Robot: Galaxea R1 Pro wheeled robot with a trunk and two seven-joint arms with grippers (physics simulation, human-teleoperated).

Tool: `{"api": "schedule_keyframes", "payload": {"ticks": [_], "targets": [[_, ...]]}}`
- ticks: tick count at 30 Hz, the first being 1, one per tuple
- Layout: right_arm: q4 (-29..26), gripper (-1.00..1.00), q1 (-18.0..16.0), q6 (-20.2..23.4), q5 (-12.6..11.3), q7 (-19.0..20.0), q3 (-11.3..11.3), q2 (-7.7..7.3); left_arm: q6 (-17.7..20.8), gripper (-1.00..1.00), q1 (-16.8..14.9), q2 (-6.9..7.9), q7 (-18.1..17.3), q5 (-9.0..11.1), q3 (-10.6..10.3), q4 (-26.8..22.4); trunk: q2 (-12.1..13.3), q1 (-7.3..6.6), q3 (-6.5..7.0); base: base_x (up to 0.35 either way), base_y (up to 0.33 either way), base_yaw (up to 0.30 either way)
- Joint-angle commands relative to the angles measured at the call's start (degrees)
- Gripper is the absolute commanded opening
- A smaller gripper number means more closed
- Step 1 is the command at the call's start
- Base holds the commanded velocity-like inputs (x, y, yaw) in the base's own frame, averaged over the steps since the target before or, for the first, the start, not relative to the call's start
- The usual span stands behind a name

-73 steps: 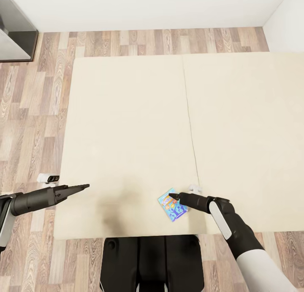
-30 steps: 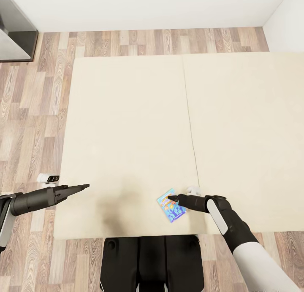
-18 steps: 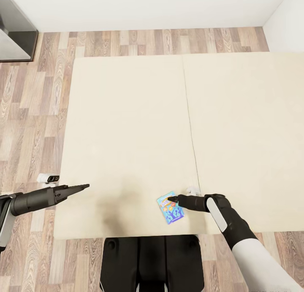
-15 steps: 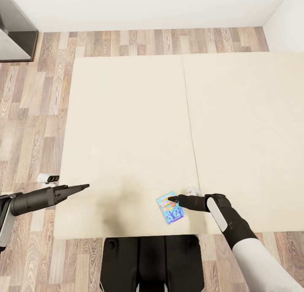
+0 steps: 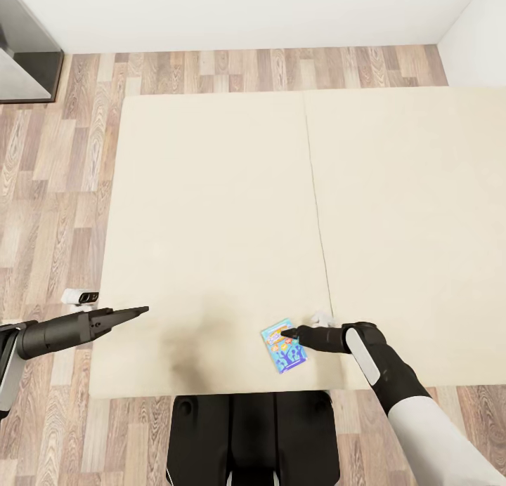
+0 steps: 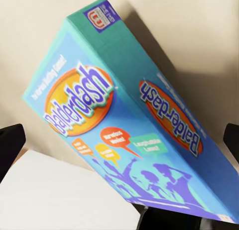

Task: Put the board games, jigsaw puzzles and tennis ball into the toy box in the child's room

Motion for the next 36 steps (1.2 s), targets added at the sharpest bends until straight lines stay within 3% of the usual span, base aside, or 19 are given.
{"api": "schedule_keyframes", "payload": {"ticks": [1, 20, 36], "targets": [[-0.04, 1.0, -0.02, 0.2, 0.3, 0.29, 0.09, -0.03, 0.61, 1.0, -0.01, 0.01, -0.24, -0.06, 0.0, -0.01, -0.09, 0.03, -0.06, 0.0, 0.0, 0.0], [0.15, 1.0, -0.06, 0.52, 0.24, 0.36, 0.0, 0.44, 0.61, 1.0, -0.03, 0.01, -0.24, -0.02, 0.0, -0.01, -0.09, 0.03, -0.06, 0.0, 0.0, 0.0], [4.03, 1.0, -1.4, 0.56, 0.22, 0.57, -0.01, 0.75, 0.61, 1.0, -0.04, -0.03, -0.24, -0.07, 0.0, -0.01, -0.09, 0.03, -0.06, 0.0, 0.0, 0.0]]}}
